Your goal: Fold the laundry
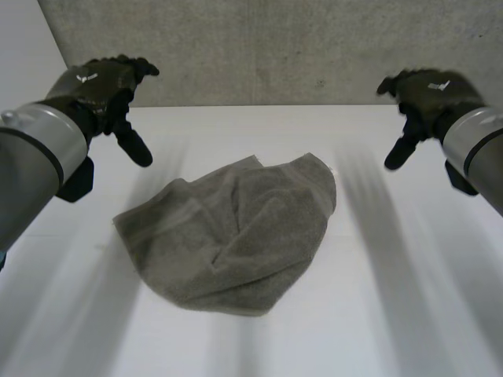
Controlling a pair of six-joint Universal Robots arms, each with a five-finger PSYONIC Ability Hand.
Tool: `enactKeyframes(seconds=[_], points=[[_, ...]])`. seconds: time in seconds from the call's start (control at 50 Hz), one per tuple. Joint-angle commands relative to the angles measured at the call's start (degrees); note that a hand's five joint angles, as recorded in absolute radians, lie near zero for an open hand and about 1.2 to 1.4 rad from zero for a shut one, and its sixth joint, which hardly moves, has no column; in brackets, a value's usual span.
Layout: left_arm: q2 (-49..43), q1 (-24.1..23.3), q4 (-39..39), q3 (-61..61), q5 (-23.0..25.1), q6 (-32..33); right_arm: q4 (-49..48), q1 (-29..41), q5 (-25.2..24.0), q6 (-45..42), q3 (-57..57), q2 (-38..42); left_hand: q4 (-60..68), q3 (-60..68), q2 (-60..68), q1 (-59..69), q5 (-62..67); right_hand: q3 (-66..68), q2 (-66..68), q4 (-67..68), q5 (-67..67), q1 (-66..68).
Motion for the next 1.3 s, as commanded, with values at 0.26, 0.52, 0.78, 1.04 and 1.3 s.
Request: enactKeyframes(seconds=[0.26,0.52,0.78,1.04,1.3], points=[[3.3,2.6,15.5,-26.2,0.8,2.2,1.1,14.9,-8.6,6.1,6.1,16.3,2.8,2.8,2.8,2.4,1.4,-2.1,-3.1,-3.3,-3.2,-1.7],[3.5,8.2,17.7,-39.2,11.5,11.2,-10.3,18.2,-5.2,4.9,15.6,17.8,4.1,4.2,4.2,3.7,2.7,5.0,4.0,3.8,3.9,5.4],[0.6,15.4,26.6,-45.0,22.7,15.9,-16.1,18.0,-3.2,0.8,21.8,14.4,13.0,13.1,13.1,12.6,11.6,4.3,3.3,3.1,3.2,4.7],[-6.7,14.3,28.0,-42.7,23.5,16.3,-15.9,17.6,-2.9,-0.9,24.8,9.0,16.7,16.8,16.8,16.3,15.3,4.7,3.7,3.5,3.6,5.1],[-10.8,12.4,29.4,-38.9,23.4,16.3,-16.4,17.4,-3.0,-2.5,28.6,6.9,40.8,40.8,40.8,40.4,39.4,4.5,3.5,3.3,3.4,4.9]])
